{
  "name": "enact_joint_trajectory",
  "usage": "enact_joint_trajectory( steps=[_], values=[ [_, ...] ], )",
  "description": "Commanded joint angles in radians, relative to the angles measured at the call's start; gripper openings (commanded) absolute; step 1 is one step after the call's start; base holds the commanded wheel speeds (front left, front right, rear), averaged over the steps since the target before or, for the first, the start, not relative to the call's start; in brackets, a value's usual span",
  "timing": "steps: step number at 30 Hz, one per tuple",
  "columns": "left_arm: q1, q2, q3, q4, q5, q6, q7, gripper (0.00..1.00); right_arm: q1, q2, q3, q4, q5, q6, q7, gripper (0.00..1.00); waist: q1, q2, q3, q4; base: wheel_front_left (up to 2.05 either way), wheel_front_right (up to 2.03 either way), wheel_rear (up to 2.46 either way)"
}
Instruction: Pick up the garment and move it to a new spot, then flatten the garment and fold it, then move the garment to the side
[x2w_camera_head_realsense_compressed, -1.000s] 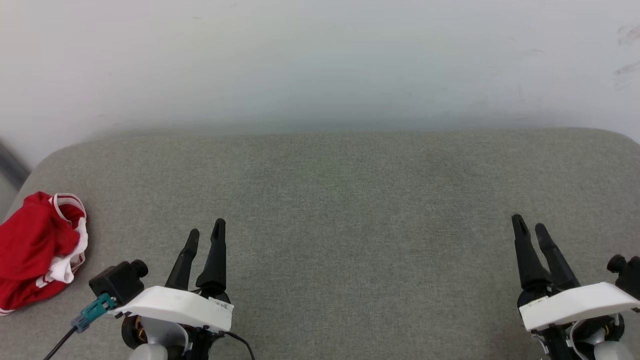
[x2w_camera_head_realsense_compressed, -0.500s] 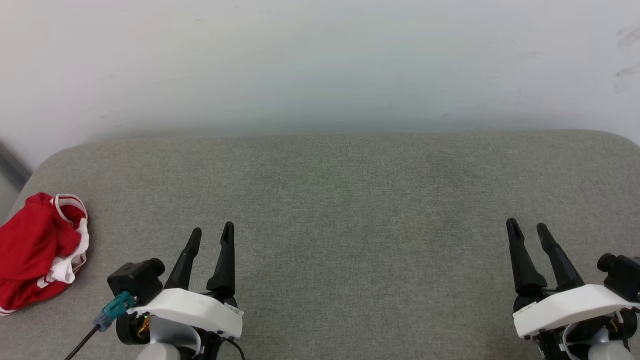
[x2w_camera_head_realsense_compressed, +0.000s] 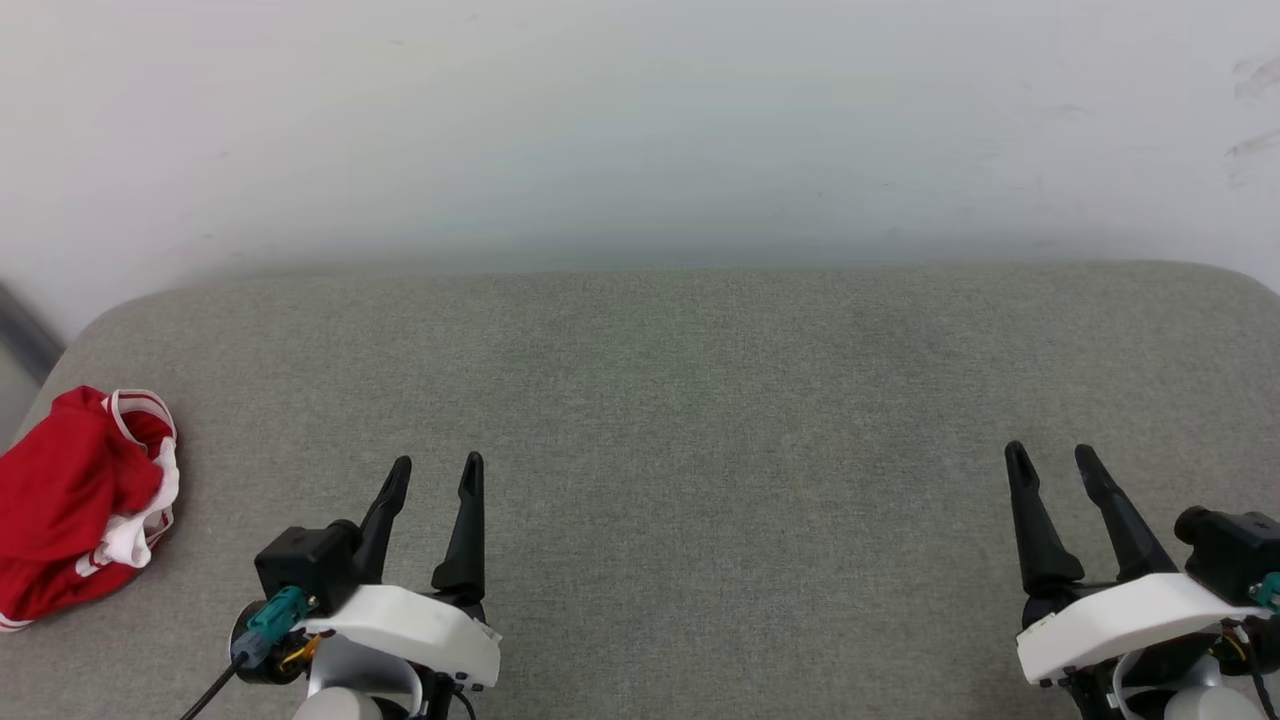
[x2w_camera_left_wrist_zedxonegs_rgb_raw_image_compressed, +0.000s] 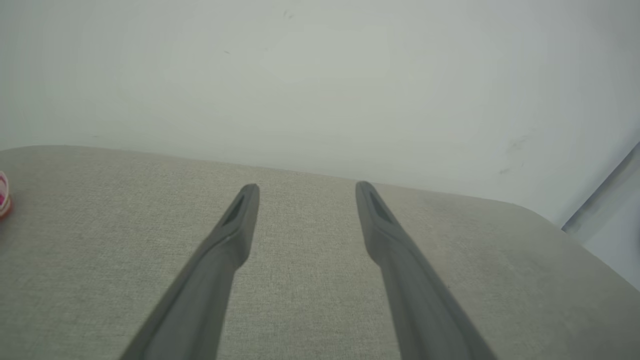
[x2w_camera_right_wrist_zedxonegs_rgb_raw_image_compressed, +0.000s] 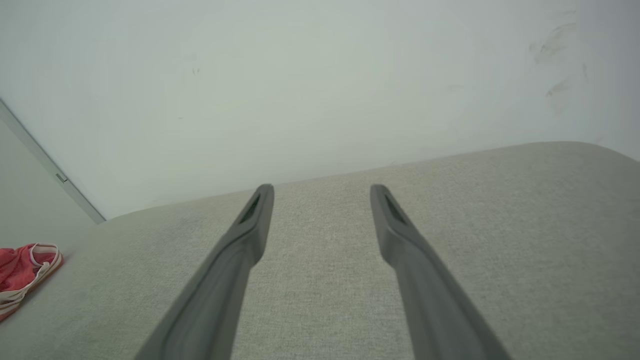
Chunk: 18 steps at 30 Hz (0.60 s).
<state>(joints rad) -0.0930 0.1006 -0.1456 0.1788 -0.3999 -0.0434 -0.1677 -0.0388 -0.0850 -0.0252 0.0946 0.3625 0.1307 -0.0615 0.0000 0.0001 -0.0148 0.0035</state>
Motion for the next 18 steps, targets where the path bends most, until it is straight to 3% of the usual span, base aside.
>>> enact_joint_trajectory(
  steps=[1,18],
  values=[
    [-0.025,0.007,-0.004,-0.004,0.029,0.006,-0.010,1.00,0.002,0.003,-0.001,-0.016,-0.031,0.000,-0.006,1.00,0.0000,-0.0001,0.000,0.000,0.00,0.00,0.00],
    [-0.031,0.009,-0.033,0.028,0.173,0.036,-0.049,1.00,0.018,0.025,-0.013,-0.041,-0.163,0.000,-0.005,1.00,0.0000,-0.0001,-0.003,0.000,0.00,0.00,0.00]
  ],
)
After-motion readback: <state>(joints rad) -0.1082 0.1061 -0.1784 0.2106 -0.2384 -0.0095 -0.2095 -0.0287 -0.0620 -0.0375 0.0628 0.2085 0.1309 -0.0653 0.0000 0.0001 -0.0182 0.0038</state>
